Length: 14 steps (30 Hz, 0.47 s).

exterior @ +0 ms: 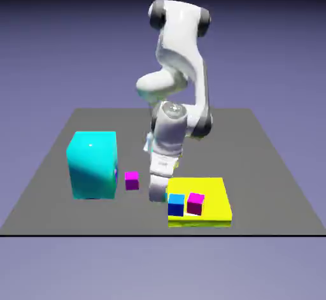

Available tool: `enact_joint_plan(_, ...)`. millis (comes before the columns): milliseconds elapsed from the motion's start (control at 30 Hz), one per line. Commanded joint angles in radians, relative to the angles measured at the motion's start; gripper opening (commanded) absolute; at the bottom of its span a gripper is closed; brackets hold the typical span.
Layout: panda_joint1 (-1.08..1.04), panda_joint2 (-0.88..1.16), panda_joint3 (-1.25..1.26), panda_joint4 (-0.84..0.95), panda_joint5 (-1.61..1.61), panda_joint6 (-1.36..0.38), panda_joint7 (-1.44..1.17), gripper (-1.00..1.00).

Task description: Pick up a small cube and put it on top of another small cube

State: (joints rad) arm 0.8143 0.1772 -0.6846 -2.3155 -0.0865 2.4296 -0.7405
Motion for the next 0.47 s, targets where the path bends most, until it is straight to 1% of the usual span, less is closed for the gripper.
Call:
enact_joint_plan(0, 0.031, -0.036, 0.01, -0.02, -0.042, 0.008, -0.03, -1.0)
enact_joint_plan(67, 0.093, -0.109, 0.029, -0.061, -0.126, 0.023, -0.089, -1.0)
enact_joint_plan(133, 0.108, -0.127, 0.034, -0.071, -0.147, 0.027, -0.104, -1.0)
enact_joint_plan(300, 0.026, 0.054, 0.104, -0.091, -0.021, 0.212, -0.187, -1.0)
enact_joint_plan(333, 0.025, 0.057, 0.105, -0.091, -0.019, 0.215, -0.189, -1.0)
enact_joint_plan(367, 0.025, 0.057, 0.105, -0.091, -0.019, 0.215, -0.189, 1.0)
enact_joint_plan(400, 0.025, 0.057, 0.105, -0.091, -0.019, 0.215, -0.189, 1.0)
enact_joint_plan(433, 0.041, 0.021, 0.091, -0.087, -0.044, 0.178, -0.172, 1.0)
